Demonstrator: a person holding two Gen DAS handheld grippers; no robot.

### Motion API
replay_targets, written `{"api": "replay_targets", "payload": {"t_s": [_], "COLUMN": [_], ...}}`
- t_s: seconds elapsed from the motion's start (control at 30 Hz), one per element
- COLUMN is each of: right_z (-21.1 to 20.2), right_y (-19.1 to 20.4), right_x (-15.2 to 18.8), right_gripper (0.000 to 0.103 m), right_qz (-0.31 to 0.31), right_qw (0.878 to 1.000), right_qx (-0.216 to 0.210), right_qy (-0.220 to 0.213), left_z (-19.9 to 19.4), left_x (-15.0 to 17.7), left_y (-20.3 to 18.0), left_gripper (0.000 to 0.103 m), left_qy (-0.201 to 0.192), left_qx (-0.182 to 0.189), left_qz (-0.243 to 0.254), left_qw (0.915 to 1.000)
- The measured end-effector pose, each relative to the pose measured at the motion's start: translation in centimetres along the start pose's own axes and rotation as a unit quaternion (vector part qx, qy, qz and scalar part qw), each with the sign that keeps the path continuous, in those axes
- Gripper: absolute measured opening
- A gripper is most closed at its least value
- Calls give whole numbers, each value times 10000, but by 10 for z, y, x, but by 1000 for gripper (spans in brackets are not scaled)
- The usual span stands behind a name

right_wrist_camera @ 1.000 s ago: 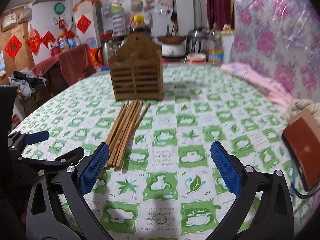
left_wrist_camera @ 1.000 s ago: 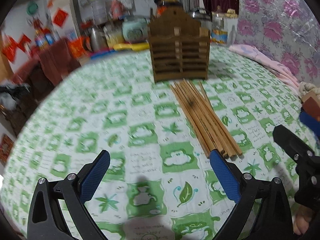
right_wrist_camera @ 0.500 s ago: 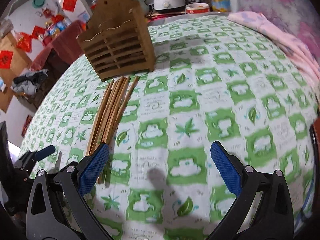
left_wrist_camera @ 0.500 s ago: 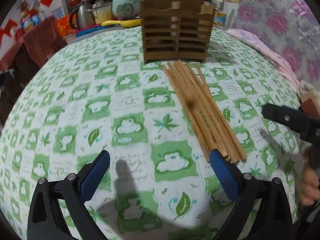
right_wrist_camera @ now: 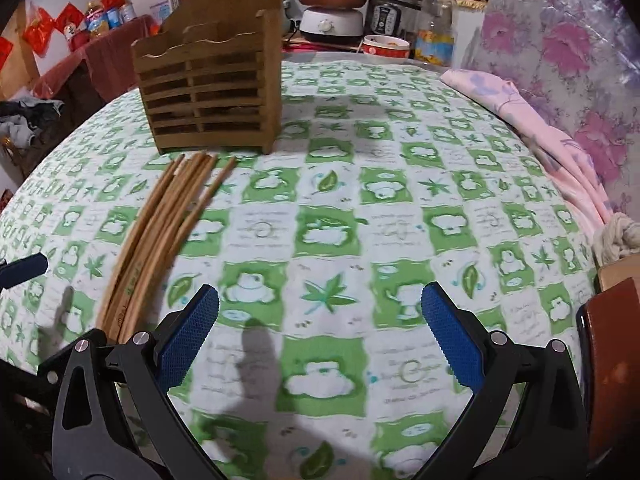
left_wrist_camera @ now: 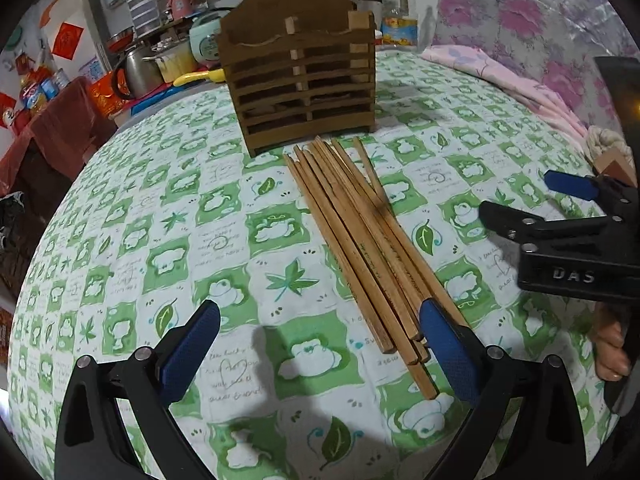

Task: Organize utensils
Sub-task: 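Move the left tool toward the pile of wooden chopsticks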

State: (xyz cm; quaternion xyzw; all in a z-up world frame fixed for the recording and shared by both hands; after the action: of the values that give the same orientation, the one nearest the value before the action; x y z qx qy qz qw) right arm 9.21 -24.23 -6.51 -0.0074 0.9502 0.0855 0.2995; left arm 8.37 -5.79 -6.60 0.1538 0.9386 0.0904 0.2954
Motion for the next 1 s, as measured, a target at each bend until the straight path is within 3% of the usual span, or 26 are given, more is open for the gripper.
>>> {"api": "replay_targets", "payload": {"t_s": [0.17,0.37,0.47,0.8,1.0], "right_z": [-1,-4,-5,-1,9], "right_y": [-12,-2,1,1,2], "right_x": [6,10,10,11,13], "right_gripper": [97,97,97,97,97], "right_qz": [385,274,218,228,274], "right_qw": [9988,9987,9988,9988,9980], "right_qx": [-286,-416,-423,-442,-519], "right_qy": [-63,-124,-150,-40,244], "left_z": [16,25,23,9,22], "left_x": [0,1,1,-11,-6], "left_y": [16,47,57,38,45], "left_gripper": [98,98,98,98,98], "left_qy": [340,491,507,149,365], "left_qx": [-29,-455,-492,-437,-310], "left_qz": [-334,-796,-931,-380,-519], "left_qw": [9989,9946,9931,9982,9975]}}
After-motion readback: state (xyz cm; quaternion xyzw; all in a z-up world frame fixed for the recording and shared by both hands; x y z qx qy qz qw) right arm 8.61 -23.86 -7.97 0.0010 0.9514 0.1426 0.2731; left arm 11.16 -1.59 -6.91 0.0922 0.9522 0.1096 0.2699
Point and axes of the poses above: each gripper's, at about its wrist camera, not at the fingertips, and z roughly the way its jaws point, y to its left, x to its underside, the point moved 2 cm from there along z, roughly the way its jaws point, and after that the axes turned 13 degrees about -x, right-handed, at the moved point
